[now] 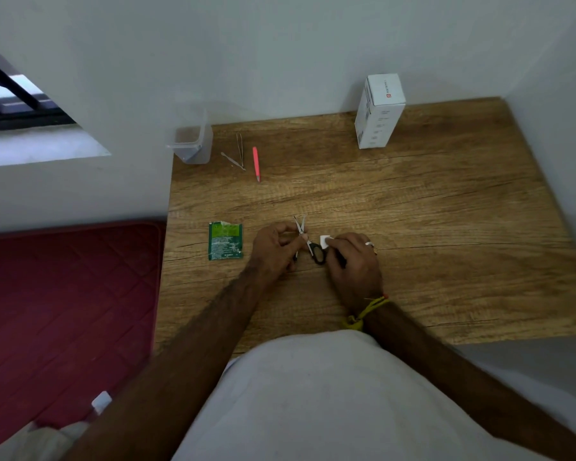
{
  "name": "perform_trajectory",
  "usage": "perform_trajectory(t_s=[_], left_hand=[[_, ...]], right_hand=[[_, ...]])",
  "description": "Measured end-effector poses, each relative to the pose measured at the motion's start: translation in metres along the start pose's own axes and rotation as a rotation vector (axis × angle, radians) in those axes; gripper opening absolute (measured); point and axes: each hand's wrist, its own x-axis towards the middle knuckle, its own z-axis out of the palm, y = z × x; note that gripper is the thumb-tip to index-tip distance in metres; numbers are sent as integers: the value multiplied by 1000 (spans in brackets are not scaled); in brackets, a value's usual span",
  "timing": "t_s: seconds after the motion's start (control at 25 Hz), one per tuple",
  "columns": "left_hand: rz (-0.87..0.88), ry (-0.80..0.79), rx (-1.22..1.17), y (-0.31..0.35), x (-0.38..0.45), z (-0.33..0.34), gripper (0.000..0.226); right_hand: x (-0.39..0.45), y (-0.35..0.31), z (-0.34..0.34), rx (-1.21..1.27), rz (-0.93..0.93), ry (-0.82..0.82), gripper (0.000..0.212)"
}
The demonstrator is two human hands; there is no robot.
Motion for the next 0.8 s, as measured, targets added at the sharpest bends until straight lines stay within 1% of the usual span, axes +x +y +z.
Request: perform_trajectory(t_s=[0.16, 0.4, 0.44, 0.52, 0.6, 0.68, 0.8], left_hand=[[9, 1, 14, -2, 1, 1, 27], [-14, 1, 9, 0, -1, 1, 26], [-25, 3, 11, 1, -2, 1, 25], [-40, 29, -4, 4, -3, 1, 22], [-38, 82, -38, 6, -8, 4, 18], [-20, 148, -81, 7, -15, 9, 15], [39, 200, -104, 14, -24, 15, 14]], right_hand=[[1, -2, 4, -35, -118, -93, 18], [3, -2, 0, -65, -156, -126, 20], [0, -3, -3, -53, -125, -127, 21], [-3, -8, -10, 20, 18, -99, 20], [0, -16, -12, 125, 176, -56, 16], [4, -24, -13, 210, 296, -11, 14], [8, -32, -13, 273, 394, 25, 18]])
